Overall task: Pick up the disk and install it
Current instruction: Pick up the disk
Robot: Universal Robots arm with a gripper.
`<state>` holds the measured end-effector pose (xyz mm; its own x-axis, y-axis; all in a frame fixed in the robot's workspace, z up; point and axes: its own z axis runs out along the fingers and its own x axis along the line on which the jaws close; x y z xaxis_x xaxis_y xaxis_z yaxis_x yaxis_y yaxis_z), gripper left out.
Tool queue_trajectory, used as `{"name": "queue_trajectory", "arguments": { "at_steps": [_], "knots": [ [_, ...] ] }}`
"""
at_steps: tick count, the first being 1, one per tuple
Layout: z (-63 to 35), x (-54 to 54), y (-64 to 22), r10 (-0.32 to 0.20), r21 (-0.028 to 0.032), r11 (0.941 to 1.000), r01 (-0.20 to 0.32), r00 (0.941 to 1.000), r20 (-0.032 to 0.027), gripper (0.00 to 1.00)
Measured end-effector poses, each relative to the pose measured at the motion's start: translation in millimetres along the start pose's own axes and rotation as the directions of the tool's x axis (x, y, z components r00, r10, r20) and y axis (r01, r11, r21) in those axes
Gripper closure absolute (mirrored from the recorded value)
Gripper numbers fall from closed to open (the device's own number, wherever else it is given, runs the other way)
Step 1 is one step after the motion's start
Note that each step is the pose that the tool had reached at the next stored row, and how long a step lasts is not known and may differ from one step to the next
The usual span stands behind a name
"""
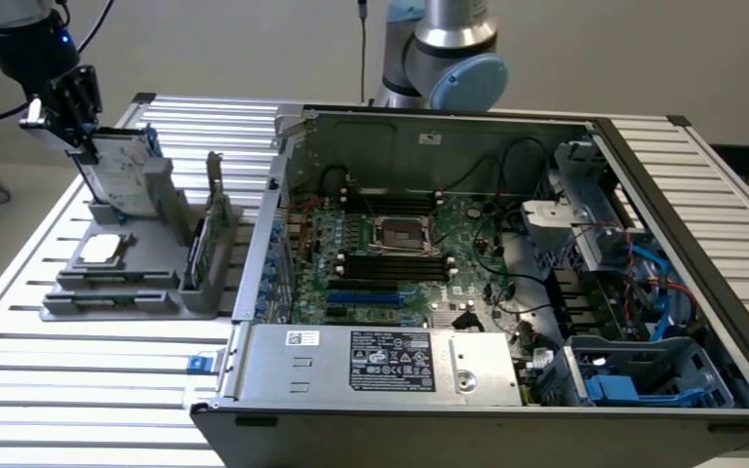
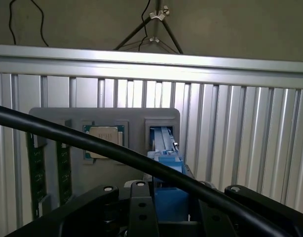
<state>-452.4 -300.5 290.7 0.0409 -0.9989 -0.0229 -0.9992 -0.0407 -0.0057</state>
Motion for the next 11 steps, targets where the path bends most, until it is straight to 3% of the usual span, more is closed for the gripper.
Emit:
{"name": "queue_trajectory", "arguments": {
  "at_steps": [6, 11],
  "knots": [
    [0.3, 2.3, 0.1, 0.0, 0.0005, 1.0, 0.0, 1.0, 0.0045, 0.67],
    [0.0, 2.4, 0.1, 0.0, 0.001, 1.0, 0.0, 0.9999, 0.0119, 0.67]
  ]
}}
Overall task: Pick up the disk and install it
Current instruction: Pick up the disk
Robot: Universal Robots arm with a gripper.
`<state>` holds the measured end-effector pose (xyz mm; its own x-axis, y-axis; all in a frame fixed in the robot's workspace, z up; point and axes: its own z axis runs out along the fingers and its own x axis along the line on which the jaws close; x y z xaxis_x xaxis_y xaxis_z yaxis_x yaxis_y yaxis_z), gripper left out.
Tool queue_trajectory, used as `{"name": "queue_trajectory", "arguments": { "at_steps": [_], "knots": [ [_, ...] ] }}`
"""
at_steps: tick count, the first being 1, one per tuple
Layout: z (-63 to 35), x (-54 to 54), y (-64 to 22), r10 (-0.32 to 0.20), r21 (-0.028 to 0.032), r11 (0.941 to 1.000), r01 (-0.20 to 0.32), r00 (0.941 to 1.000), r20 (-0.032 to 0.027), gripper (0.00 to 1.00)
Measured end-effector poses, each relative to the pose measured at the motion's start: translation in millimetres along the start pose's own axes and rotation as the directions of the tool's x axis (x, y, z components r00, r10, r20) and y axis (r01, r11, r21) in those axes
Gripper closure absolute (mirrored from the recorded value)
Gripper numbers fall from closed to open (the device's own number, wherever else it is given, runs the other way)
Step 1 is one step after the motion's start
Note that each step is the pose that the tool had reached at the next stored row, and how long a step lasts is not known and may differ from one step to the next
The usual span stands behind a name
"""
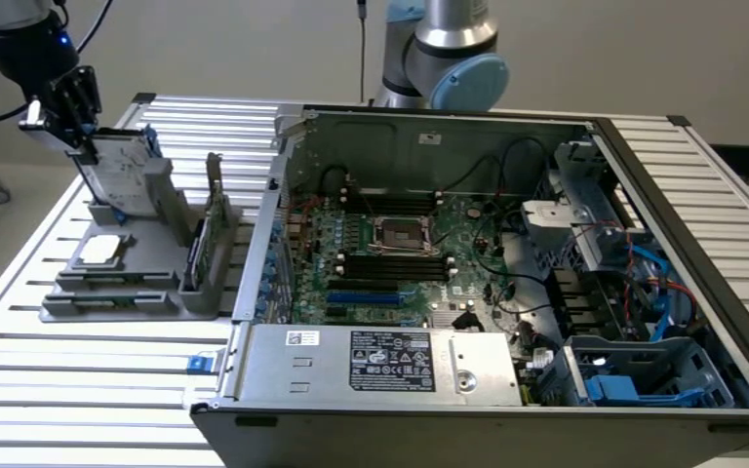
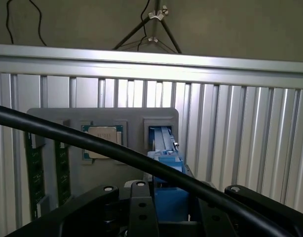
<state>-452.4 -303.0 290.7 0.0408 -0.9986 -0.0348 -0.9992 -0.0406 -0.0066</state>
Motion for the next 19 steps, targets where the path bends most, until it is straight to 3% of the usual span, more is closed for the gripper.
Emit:
{"name": "queue_trajectory", "arguments": {
  "at_steps": [6, 19],
  "knots": [
    [-8.6, -0.3, -0.1, 0.0, -0.0002, 1.0, 0.0, 1.0, 0.0019, 0.67],
    [-64.6, -2.3, -1.4, 0.0, 0.0007, 1.0, 0.0, 1.0, 0.0019, 0.67]
  ]
}}
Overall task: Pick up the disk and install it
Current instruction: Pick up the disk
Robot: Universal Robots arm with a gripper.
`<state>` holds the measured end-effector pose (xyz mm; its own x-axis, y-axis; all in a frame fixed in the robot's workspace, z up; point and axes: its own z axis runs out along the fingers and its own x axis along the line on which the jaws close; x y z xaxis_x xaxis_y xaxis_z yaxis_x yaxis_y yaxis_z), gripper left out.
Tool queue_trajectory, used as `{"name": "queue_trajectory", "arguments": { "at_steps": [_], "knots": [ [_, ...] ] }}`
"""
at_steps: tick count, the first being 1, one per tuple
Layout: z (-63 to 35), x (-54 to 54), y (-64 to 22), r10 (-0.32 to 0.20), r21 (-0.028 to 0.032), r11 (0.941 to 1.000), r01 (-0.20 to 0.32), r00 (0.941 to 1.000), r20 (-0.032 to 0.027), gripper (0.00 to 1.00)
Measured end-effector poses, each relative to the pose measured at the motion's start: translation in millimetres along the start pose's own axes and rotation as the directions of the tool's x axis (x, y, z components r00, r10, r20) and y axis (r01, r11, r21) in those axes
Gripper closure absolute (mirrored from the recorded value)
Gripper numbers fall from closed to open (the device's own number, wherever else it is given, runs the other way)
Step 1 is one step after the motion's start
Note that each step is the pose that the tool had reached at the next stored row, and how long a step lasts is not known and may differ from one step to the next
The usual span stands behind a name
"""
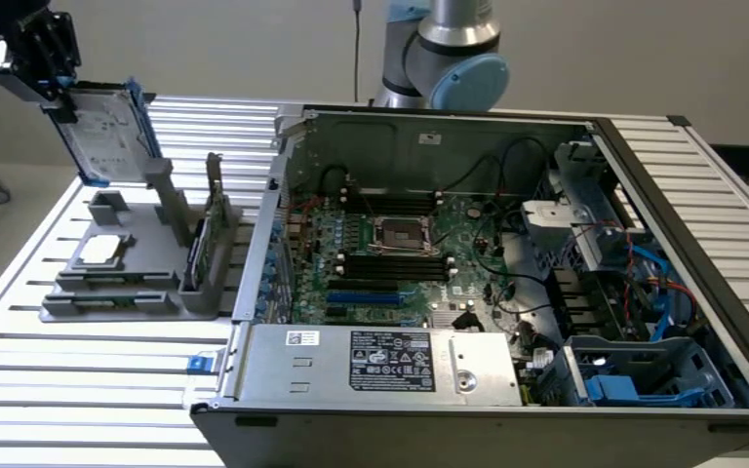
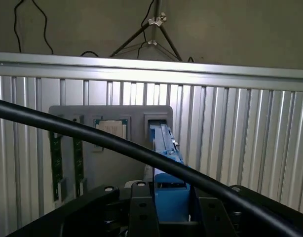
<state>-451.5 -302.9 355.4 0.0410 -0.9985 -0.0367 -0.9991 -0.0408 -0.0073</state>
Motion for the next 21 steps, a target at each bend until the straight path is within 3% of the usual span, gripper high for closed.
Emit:
{"name": "queue_trajectory", "arguments": {
  "at_steps": [4, 7, 13, 21],
  "knots": [
    [-18.4, -0.6, -4.4, 0.0, -0.0002, 1.0, 0.0, 1.0, -0.0001, 0.67],
    [-32.1, -0.7, -12.6, 0.0, -0.0002, 1.0, 0.0, 1.0, -0.0001, 0.67],
    [-56.1, -0.5, -39.7, 0.0, -0.0002, 1.0, 0.0, 1.0, 0.0007, 0.67],
    [-90.3, 0.2, -76.2, 0.0, -0.0028, 1.0, 0.0, 1.0, 0.0062, 0.67]
  ]
}}
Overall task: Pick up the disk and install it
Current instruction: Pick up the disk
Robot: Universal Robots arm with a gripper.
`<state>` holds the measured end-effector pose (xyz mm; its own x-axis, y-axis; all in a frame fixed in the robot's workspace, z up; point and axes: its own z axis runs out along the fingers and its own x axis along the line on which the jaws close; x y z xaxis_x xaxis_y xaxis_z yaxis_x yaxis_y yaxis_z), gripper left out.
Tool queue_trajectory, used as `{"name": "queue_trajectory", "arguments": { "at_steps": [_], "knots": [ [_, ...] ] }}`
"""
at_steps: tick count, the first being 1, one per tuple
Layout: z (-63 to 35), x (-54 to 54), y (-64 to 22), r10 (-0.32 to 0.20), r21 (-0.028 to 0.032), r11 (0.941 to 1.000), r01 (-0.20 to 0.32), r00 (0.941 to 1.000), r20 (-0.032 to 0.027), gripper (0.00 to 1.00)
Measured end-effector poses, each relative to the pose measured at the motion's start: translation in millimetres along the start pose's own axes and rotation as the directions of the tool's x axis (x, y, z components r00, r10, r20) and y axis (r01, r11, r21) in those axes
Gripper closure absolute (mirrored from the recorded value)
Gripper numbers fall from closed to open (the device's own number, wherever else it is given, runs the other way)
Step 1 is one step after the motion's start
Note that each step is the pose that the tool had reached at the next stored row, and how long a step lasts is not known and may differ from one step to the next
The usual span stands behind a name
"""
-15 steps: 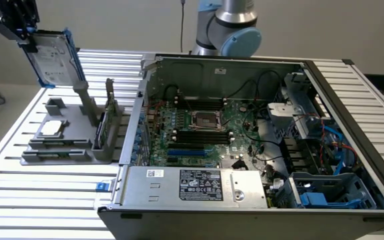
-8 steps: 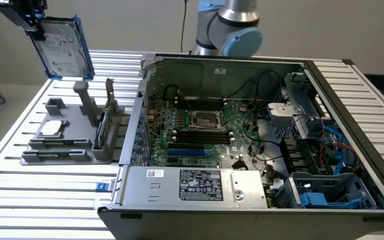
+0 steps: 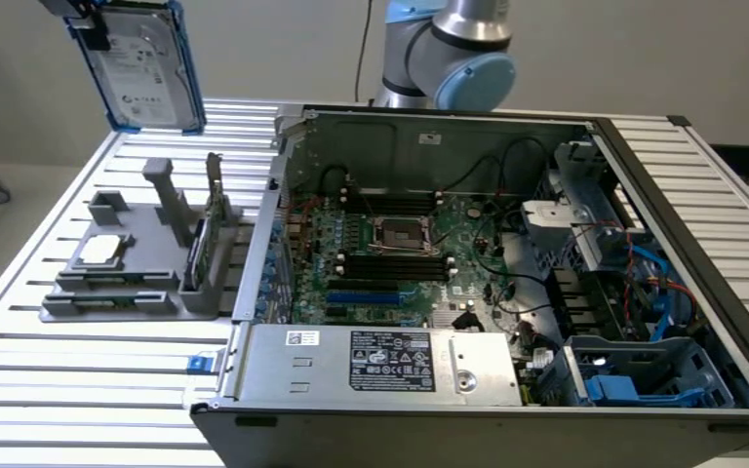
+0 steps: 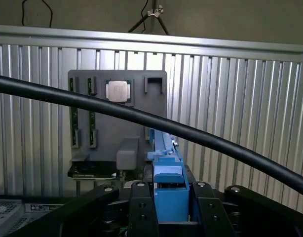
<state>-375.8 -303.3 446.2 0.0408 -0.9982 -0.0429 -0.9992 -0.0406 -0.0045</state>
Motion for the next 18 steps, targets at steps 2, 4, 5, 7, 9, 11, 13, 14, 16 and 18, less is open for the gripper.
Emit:
{"name": "queue_trajectory", "arguments": {
  "at_steps": [2, 4, 5, 7, 9, 11, 13, 14, 16, 18],
  "knots": [
    [-9.2, 0.6, -9.3, 0.0, -0.0006, 1.0, 0.0, 1.0, 0.0014, 0.67],
    [-17.3, 1.8, -18.4, 0.0, -0.0012, 1.0, 0.0, 1.0, 0.0021, 0.67],
    [-19.6, 2.9, -22.9, 0.0, -0.0012, 1.0, 0.0, 1.0, 0.0023, 0.67],
    [-22.0, 6.3, -31.7, 0.0, -0.0015, 1.0, 0.0, 1.0, 0.0022, 0.67],
    [-23.8, 10.0, -40.6, 0.0, -0.0015, 1.0, 0.0, 1.0, 0.0023, 0.67],
    [-25.8, 13.9, -49.8, 0.0, -0.0015, 1.0, 0.0, 1.0, 0.0022, 0.67],
    [-27.7, 17.8, -58.5, 0.0, -0.0014, 1.0, 0.0, 1.0, 0.0023, 0.67],
    [-28.6, 20.0, -62.8, 0.0, -0.0015, 1.0, 0.0, 1.0, 0.0023, 0.67],
    [-30.5, 24.5, -71.1, 0.0, -0.0017, 1.0, 0.0, 1.0, 0.0022, 0.67],
    [-32.3, 29.1, -78.4, 0.0, -0.0017, 1.0, 0.0, 1.0, 0.0022, 0.67]
  ]
}}
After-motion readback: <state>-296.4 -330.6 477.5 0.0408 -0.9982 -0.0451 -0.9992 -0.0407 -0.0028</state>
